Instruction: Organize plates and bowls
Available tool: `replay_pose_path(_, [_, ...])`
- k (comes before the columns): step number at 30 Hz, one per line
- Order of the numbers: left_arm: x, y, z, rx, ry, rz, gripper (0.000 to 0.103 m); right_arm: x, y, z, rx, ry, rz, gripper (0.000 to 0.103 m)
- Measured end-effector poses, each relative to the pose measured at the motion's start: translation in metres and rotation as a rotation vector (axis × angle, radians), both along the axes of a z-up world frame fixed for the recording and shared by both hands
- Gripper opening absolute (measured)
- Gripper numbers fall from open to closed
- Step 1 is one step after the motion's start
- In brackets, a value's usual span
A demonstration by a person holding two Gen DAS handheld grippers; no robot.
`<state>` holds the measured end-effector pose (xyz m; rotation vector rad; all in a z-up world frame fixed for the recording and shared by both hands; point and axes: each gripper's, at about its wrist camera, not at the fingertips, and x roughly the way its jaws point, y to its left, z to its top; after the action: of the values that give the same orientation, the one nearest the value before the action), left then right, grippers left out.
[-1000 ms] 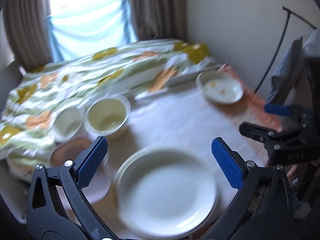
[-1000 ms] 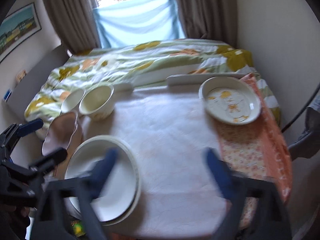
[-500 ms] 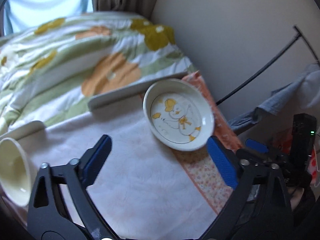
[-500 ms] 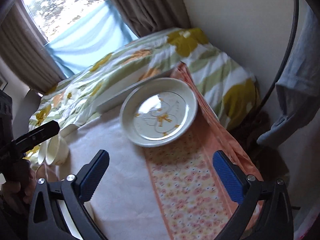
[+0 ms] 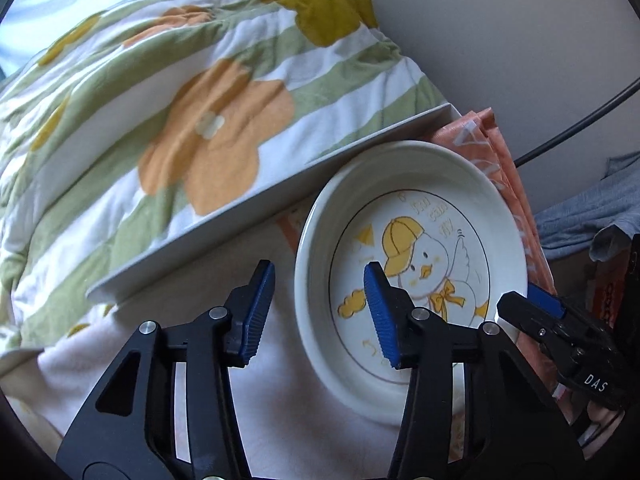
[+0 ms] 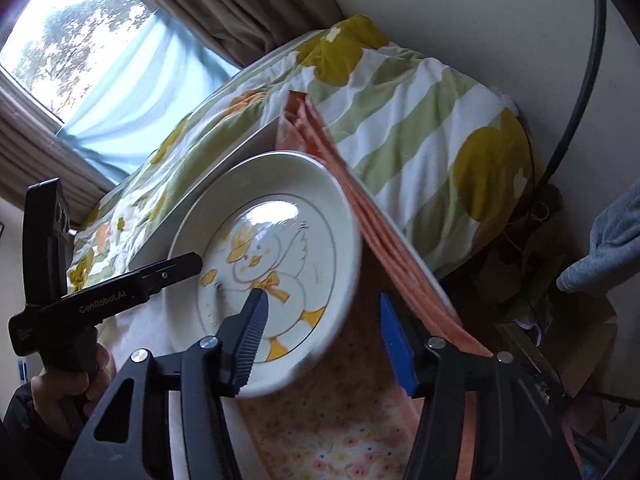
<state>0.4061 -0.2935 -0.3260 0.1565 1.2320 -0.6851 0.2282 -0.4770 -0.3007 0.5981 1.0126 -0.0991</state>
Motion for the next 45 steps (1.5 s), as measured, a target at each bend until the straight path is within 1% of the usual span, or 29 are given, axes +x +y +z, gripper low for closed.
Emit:
replay_pose_path(2, [0.003, -0.004, 0.000, 0.008, -0.004, -0.010, 0.039, 0.004, 0.001, 0.001, -0.010, 0.004, 0.004, 0.048])
replay_pose_path(4, [0.007, -0.007, 0.000, 0.020, -0.016, -0.006, 0.032, 0.008, -0.001, -0.001, -0.009, 0.008, 0.007, 0.043])
replay_pose_path(6, [0.010, -0.009, 0.000, 0.024, -0.020, -0.005, 0.029, 0.011, -0.003, -0.003, -0.010, 0.017, 0.002, 0.034])
replay_pose_path(8, [0.012, -0.011, -0.001, 0.028, -0.020, -0.007, 0.027, 0.011, -0.007, -0.004, -0.005, 0.020, -0.010, 0.031])
replay_pose_path(9, [0.013, -0.012, -0.001, 0.036, -0.027, -0.008, 0.018, 0.012, -0.008, -0.005, -0.008, 0.022, -0.012, 0.027])
replay_pose_path(10, [0.013, -0.013, -0.001, 0.042, -0.032, -0.011, 0.017, 0.012, -0.008, -0.006, -0.010, 0.024, -0.011, 0.024])
replay_pose_path(12, [0.013, -0.014, -0.001, 0.045, -0.030, -0.010, 0.017, 0.012, -0.008, -0.007, -0.007, 0.030, -0.003, 0.014])
replay_pose_path(18, [0.010, -0.013, 0.000, 0.057, -0.041, -0.004, 0.016, 0.012, -0.008, -0.004, -0.007, 0.036, 0.015, 0.014])
replay_pose_path(22, [-0.001, -0.008, 0.009, 0.072, -0.086, 0.015, 0.015, 0.011, -0.008, 0.001, -0.013, 0.020, 0.046, 0.014])
replay_pose_path(30, [-0.024, 0.017, 0.040, 0.024, -0.139, 0.100, 0.015, 0.010, -0.003, 0.020, -0.042, -0.017, 0.127, 0.014])
replay_pose_path(35, [-0.049, 0.046, 0.070, -0.009, -0.175, 0.167, 0.015, 0.005, 0.013, 0.043, -0.069, -0.055, 0.208, 0.014])
replay_pose_path(39, [-0.074, 0.077, 0.094, -0.031, -0.205, 0.218, 0.015, -0.006, 0.032, 0.062, -0.081, -0.084, 0.249, 0.014])
replay_pose_path(42, [-0.096, 0.103, 0.109, -0.047, -0.219, 0.254, 0.015, -0.019, 0.051, 0.077, -0.084, -0.097, 0.271, 0.014])
replay_pose_path(45, [-0.124, 0.137, 0.118, -0.053, -0.228, 0.288, 0.015, -0.036, 0.077, 0.089, -0.085, -0.094, 0.297, 0.014])
